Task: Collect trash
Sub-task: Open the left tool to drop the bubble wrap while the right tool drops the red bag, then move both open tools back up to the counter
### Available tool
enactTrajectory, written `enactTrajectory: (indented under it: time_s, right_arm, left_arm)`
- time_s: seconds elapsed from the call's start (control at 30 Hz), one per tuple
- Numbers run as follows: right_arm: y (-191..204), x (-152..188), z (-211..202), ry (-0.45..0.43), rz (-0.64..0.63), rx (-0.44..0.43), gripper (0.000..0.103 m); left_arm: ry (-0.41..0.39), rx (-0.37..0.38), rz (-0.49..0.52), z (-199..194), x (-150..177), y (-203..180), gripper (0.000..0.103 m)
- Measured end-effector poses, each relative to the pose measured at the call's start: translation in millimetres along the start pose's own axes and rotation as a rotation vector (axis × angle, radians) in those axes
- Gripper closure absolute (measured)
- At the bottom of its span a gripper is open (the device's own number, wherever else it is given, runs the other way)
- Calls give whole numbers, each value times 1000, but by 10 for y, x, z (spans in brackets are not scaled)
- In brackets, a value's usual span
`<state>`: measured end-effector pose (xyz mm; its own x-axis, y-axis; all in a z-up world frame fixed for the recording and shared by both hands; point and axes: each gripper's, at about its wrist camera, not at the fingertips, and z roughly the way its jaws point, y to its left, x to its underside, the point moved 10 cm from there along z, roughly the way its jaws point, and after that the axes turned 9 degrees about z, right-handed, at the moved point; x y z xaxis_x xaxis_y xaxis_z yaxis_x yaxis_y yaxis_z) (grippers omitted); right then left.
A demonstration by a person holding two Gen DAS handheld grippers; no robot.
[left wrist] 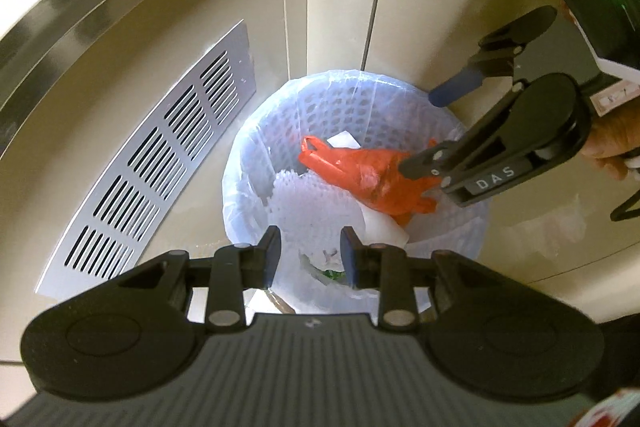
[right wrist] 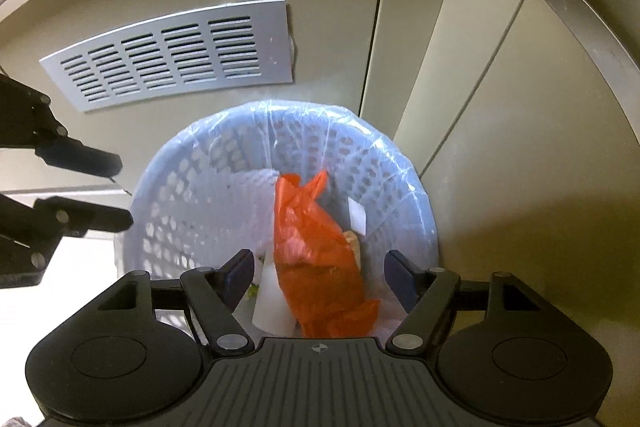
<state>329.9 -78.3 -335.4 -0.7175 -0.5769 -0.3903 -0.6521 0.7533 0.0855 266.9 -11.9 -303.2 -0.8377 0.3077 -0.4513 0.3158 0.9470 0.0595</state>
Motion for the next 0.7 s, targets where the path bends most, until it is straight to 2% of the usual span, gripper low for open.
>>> enactTrajectory:
  time_s: [0.3, 0.7]
  right_arm:
    - [114, 104, -251, -3, -4, -5, 31]
    - [344, -180, -1099, -159, -32, -13, 31]
  left_arm:
    - [-31, -29, -52, -206, -29, -12, 75]
    - [-147, -110, -128, -913, -313, 77, 71]
